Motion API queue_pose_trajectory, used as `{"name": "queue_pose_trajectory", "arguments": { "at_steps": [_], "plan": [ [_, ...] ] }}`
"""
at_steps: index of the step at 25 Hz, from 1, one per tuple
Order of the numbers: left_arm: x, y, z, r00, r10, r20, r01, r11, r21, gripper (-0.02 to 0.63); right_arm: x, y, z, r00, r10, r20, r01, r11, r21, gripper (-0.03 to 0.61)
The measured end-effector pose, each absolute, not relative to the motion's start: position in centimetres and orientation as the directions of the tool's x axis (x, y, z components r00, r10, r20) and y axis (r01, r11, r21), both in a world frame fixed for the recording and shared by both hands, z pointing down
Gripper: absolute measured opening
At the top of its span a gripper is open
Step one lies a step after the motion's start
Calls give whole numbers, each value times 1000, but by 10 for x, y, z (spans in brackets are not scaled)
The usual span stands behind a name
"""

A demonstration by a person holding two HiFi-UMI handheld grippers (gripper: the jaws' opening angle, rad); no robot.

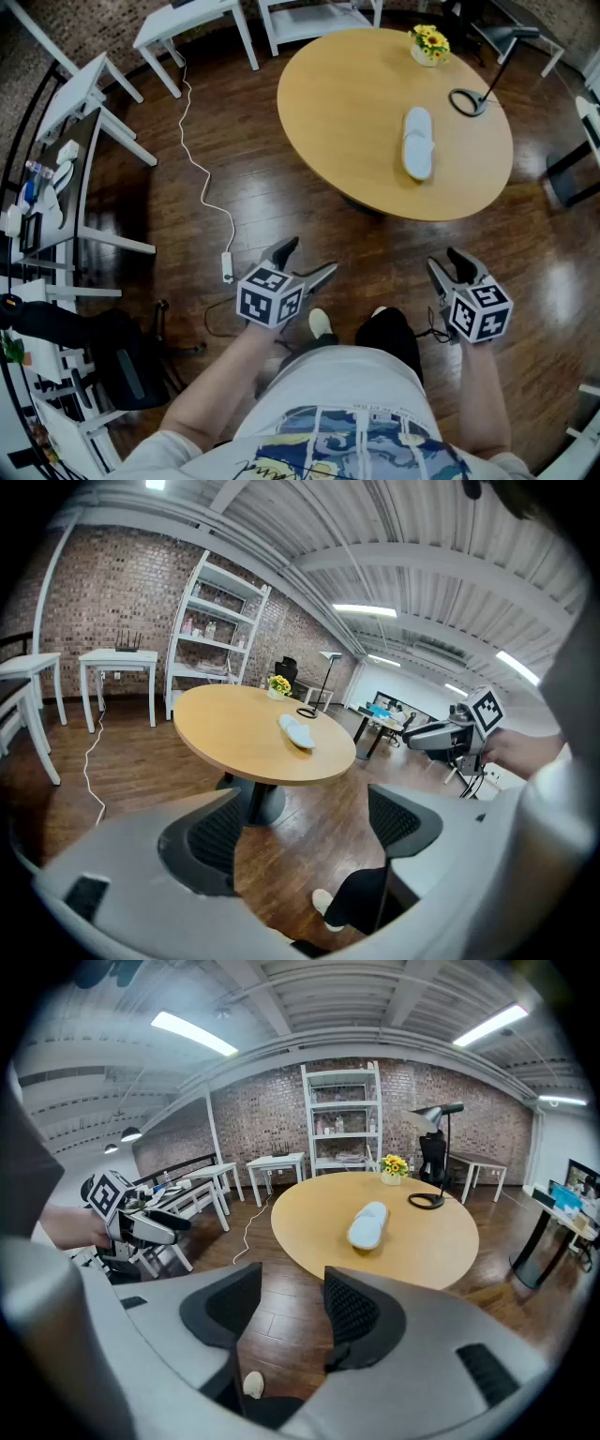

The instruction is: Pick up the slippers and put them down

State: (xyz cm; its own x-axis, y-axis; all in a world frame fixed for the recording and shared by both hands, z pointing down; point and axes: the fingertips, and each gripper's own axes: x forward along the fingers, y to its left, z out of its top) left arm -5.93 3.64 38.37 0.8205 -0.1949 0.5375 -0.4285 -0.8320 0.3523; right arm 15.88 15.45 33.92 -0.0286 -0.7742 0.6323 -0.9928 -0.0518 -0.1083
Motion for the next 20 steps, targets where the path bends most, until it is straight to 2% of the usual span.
{"name": "queue_pose_trajectory", "arguments": {
  "at_steps": [4, 9, 16, 20],
  "plan": [
    [-36, 26, 380, 858, -152, 491, -376, -837, 398, 422, 162, 142, 346, -40, -766, 641, -991, -52, -124, 235],
    [31, 22, 379, 900, -40, 434, -277, -821, 499, 422, 194, 120, 351, -65, -768, 637, -990, -33, -140, 235],
    [143, -16, 400, 912, 38, 408, -249, -738, 627, 422, 274, 84, 349, -80, -788, 610, -988, -19, -153, 235],
    [215, -51, 430, 927, 66, 370, -251, -624, 740, 422, 326, 71, 359, -90, -787, 610, -983, -30, -183, 235]
  ]
}}
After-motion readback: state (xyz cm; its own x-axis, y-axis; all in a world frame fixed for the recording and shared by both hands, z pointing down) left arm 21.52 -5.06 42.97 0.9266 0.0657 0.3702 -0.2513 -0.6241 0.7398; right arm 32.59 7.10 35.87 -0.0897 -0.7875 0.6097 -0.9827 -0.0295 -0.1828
